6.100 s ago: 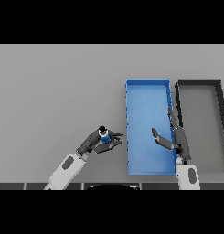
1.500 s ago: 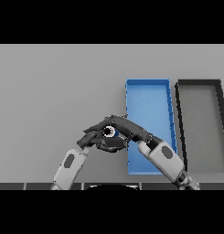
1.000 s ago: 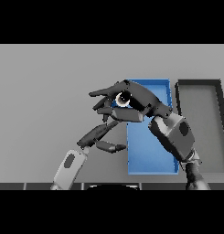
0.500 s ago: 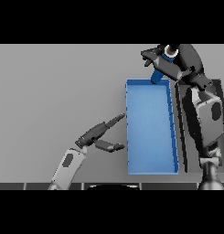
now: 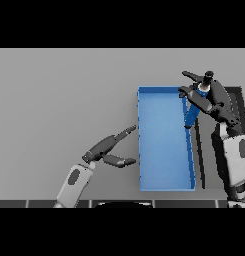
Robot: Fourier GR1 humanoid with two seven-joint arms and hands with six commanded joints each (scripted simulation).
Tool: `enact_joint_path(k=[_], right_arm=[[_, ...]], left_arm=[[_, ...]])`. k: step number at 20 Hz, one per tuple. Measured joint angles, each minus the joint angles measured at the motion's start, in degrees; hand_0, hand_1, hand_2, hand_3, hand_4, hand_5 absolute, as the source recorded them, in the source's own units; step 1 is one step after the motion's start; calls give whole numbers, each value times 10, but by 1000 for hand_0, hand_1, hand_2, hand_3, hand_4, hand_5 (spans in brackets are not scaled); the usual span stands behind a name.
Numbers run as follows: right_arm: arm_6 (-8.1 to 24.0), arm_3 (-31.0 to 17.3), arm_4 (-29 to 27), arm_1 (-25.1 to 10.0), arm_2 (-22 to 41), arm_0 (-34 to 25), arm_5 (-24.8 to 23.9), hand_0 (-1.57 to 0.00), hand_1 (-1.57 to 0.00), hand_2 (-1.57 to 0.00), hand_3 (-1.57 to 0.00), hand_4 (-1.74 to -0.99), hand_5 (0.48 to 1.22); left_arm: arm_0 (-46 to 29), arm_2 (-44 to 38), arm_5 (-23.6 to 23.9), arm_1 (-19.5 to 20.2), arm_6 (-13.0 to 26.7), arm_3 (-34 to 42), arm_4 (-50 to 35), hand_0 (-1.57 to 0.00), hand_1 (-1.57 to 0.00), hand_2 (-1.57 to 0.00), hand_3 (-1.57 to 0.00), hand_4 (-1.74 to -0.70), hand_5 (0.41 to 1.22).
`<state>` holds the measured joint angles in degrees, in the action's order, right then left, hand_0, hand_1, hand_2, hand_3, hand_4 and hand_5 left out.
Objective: Pick up the blue pipe and place it into the blue bin.
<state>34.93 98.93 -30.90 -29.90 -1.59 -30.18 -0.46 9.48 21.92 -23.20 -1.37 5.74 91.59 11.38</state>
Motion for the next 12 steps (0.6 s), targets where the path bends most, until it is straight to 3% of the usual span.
enact_joint_path(k=[2, 4, 6, 7, 11, 12], right_arm=[[0, 28, 4, -12, 21, 52, -40, -1571, -1571, -1571, -1571, -1741, 1221], [0, 27, 10, -31, 50, 82, -80, -1571, -1571, -1571, -1571, -1741, 1221], [0, 27, 6, -64, 91, 107, -132, -1571, -1571, -1571, -1521, -1741, 1221], [0, 20, -8, -81, 121, 104, -164, -1571, -1571, -1571, -1255, -1741, 1221], [-1, -3, -40, -157, 217, 113, -244, -1571, -1548, -1571, -847, -1741, 1221], [-8, -12, -45, -165, 241, 98, -264, -1465, -1336, -1339, -788, -1678, 1221]], left_arm=[[-13, 7, -3, 3, -3, 14, -1, 1, 1, 1, 1, -880, 428], [-2, 3, 2, -2, 13, 10, 0, 1, 1, 1, 1, -884, 425], [-8, 1, -4, 3, 3, 13, -8, 1, 1, 1, 1, -888, 422], [-4, 2, -5, 0, 10, 16, -9, 1, 1, 1, 1, -887, 420], [-6, 5, -7, 7, 2, 16, -4, 1, 1, 1, 1, -883, 421], [-9, 8, -8, 4, 5, 13, -4, 1, 1, 1, 1, -882, 421]])
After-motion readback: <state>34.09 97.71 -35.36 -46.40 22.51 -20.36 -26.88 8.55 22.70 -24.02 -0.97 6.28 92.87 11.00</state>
